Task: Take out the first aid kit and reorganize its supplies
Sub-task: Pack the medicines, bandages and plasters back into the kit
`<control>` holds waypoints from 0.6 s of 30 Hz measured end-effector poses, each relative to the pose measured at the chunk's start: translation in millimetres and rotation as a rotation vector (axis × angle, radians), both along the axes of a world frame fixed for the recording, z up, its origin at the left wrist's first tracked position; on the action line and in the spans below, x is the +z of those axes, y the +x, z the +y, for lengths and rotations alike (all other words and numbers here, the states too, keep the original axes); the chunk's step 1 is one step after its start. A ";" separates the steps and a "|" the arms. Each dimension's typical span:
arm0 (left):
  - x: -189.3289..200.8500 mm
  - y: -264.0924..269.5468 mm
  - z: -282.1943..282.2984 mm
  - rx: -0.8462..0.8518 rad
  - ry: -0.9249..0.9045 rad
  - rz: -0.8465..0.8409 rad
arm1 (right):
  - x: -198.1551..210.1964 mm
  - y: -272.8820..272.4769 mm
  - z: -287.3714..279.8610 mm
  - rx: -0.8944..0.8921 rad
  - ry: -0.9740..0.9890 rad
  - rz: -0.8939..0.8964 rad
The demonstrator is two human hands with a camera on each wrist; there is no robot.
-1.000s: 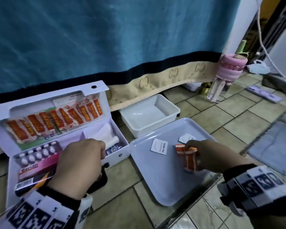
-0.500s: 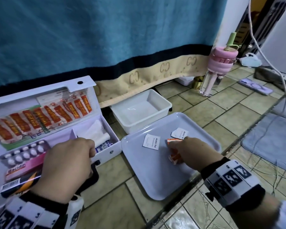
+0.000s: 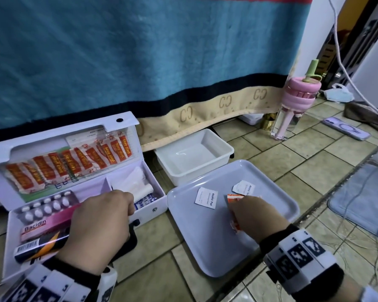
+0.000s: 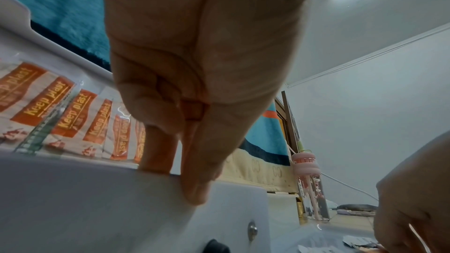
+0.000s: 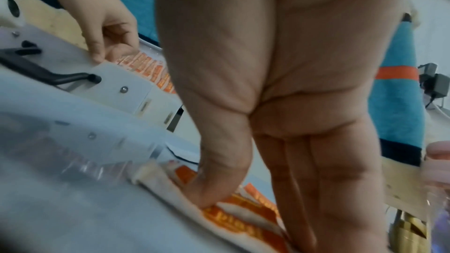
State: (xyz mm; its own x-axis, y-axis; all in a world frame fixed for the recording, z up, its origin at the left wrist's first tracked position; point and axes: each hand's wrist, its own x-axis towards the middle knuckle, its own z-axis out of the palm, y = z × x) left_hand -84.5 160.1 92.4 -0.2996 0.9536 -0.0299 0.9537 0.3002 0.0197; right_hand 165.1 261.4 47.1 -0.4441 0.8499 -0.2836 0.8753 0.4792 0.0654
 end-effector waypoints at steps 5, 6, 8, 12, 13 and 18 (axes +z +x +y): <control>2.0 3.1 -0.2 0.005 -0.021 0.002 | 13.1 1.1 2.3 -0.137 -0.006 0.116; 2.3 3.2 -0.6 0.010 -0.017 -0.001 | 18.2 1.1 4.5 -0.167 -0.019 0.138; 1.1 2.2 -0.9 0.008 -0.001 -0.008 | 30.3 -3.7 7.4 -0.188 0.036 0.198; -1.7 0.8 -2.7 -0.012 0.031 -0.052 | 60.5 -41.7 8.2 -0.153 0.050 0.623; -2.9 -0.8 -3.0 -0.027 0.043 -0.079 | 68.3 -57.7 7.5 -0.128 -0.027 0.723; -8.2 -25.9 -12.7 -0.077 0.109 -0.329 | 75.5 -138.5 12.1 0.035 -0.426 0.966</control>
